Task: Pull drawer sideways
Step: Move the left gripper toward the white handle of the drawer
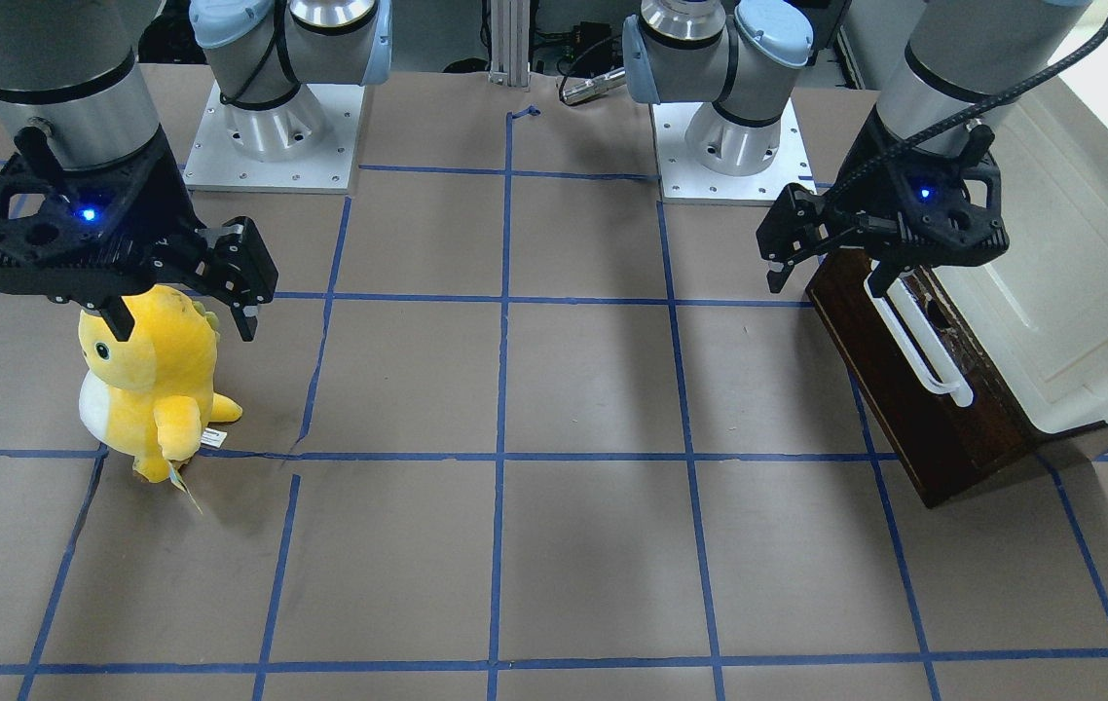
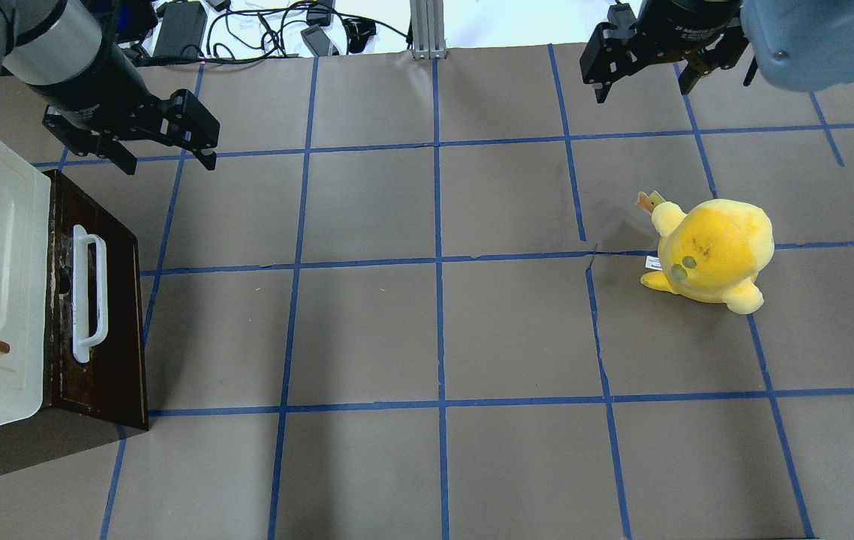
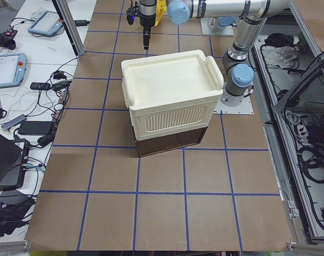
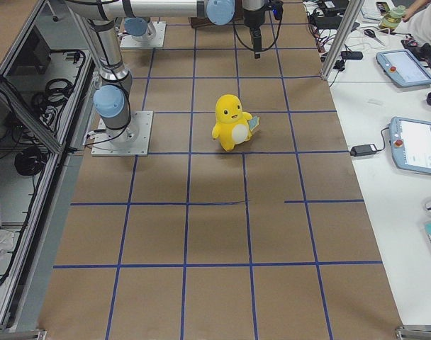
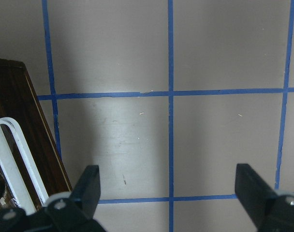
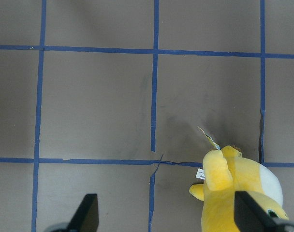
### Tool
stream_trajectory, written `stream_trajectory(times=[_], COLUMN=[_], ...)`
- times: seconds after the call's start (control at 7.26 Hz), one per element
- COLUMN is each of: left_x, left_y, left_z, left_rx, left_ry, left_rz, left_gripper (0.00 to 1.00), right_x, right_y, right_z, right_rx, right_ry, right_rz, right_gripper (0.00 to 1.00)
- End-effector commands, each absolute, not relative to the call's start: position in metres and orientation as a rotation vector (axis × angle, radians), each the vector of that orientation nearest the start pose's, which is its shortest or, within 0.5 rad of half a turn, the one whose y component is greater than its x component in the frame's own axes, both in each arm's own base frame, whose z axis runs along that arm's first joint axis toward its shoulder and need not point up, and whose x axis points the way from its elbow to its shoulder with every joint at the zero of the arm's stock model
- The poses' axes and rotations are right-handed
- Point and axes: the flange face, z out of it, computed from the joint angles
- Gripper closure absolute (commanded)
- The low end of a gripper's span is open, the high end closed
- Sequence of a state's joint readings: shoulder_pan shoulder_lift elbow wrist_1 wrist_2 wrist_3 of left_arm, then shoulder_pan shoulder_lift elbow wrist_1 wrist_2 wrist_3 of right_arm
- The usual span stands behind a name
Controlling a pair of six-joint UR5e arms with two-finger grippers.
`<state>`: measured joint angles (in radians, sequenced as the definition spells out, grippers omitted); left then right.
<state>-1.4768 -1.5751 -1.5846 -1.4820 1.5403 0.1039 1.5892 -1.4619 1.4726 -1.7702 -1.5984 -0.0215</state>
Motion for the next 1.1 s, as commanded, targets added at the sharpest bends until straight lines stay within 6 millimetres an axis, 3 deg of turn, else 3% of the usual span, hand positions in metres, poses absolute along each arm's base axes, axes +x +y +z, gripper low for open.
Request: stream_trajectory(times=[0.0, 0.69, 0.96], left_x=[-0.089, -0.086, -0.092], left_y=[-0.511, -0.511, -0.51], left_z=[0.488, 0.485, 0.47], left_rx=[0.021, 0.009, 0.011], left_ry=[3.162, 3.163, 3.172], left_rz=[-0.113, -0.094, -0.054], left_gripper=[0.0, 0.0, 0.0], right_x=[0.141, 0.141, 0.141], right_y=[-0.552, -0.552, -0.552], right_z=[0.502, 0.502, 0.502], right_rx=[-0.059, -0.059, -0.059], right_ry=[3.155, 3.155, 3.155], right_rz=[-0.298, -0.298, -0.298], right_gripper=[0.0, 0.0, 0.0])
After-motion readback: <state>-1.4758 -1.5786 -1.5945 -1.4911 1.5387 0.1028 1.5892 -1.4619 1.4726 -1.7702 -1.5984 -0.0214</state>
